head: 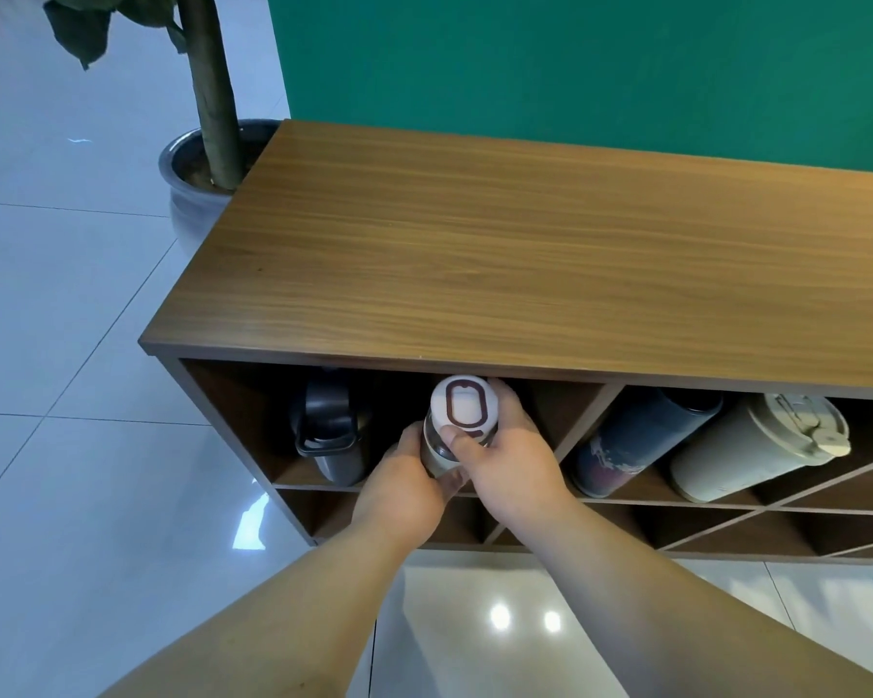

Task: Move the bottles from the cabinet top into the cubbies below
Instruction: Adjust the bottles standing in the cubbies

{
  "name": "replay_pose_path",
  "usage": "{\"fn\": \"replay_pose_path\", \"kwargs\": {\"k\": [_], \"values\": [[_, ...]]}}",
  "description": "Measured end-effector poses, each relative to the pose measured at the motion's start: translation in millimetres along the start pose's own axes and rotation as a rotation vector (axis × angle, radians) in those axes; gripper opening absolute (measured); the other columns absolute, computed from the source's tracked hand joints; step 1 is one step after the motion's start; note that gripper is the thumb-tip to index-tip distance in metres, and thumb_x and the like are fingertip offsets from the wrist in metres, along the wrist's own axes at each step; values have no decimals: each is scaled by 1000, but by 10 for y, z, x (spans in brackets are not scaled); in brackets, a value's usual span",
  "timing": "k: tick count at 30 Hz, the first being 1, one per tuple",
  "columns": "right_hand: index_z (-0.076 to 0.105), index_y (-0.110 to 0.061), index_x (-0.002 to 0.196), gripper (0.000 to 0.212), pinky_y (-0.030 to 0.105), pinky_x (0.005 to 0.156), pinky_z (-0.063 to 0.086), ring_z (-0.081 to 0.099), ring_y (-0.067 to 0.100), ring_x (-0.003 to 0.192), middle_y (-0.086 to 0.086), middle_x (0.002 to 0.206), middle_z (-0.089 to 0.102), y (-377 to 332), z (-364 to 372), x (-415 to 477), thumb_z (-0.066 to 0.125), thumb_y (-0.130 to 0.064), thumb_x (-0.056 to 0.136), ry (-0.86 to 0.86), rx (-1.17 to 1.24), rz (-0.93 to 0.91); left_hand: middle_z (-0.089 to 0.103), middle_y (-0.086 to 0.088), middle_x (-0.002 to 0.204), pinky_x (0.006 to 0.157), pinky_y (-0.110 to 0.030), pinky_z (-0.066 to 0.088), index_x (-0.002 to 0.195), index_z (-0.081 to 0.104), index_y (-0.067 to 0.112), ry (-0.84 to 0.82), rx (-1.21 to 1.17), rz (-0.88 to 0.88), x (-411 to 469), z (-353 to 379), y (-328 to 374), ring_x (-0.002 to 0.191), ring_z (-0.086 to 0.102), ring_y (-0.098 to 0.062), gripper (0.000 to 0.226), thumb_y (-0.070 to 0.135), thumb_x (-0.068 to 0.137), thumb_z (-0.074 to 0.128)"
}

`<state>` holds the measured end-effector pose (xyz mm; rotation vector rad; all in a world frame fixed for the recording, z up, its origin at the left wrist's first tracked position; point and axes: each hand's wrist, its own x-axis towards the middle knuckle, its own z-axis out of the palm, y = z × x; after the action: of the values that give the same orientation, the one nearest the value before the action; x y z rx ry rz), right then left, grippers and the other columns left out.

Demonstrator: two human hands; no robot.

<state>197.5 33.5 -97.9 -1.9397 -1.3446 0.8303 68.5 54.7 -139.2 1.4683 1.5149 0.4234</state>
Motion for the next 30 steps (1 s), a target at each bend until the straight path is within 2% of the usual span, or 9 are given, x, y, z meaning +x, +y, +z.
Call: {"fn": "replay_pose_path", "kwargs": {"k": [4,7,14,21,24,27,30], "values": [[48,-34,140,66,41,97,54,62,19,117,-7,128,65,7,8,16,80,-42,83,25,19,34,65,11,131,94,-37,54,147,39,42,-27,61,12,19,-44,-17,118,63,-18,63,41,92,70],[48,-34,137,67,42,96,55,64,18,114,-7,125,66,16,20,19,82,-45,79,43,22,45,66,12,131,95,-38,55,146,41,43,-29,83,20,40,-64,-26,118,62,-17,60,41,93,70],[48,-36,139,66,42,97,55,63,18,116,-7,127,65,45,-6,36,80,-41,82,16,32,35,68,8,126,93,-38,56,144,43,34,15,134,20,17,-26,13,115,65,-20,59,40,93,70],[49,-36,138,68,44,96,56,64,18,115,-8,125,66,60,18,28,82,-43,79,23,66,44,66,9,128,90,-33,52,147,40,36,8,107,17,26,-47,-11,117,63,-19,62,37,93,71],[47,-35,140,69,43,97,56,63,19,117,-6,128,65,60,36,35,82,-42,81,27,69,51,65,11,123,87,-32,51,147,40,35,7,109,14,31,-52,-10,115,63,-19,62,38,93,70],[45,-34,144,74,39,97,55,62,19,120,-6,131,64,52,31,27,83,-41,80,22,72,58,65,10,126,86,-31,51,150,37,35,-5,119,3,34,-48,-26,111,63,-18,68,40,92,71],[37,-29,153,92,33,100,48,55,21,132,-3,144,56,35,-1,-1,87,-40,76,9,63,55,61,5,139,90,-33,52,157,26,32,-21,143,-37,45,-72,-36,121,61,-21,83,45,90,72]]}}
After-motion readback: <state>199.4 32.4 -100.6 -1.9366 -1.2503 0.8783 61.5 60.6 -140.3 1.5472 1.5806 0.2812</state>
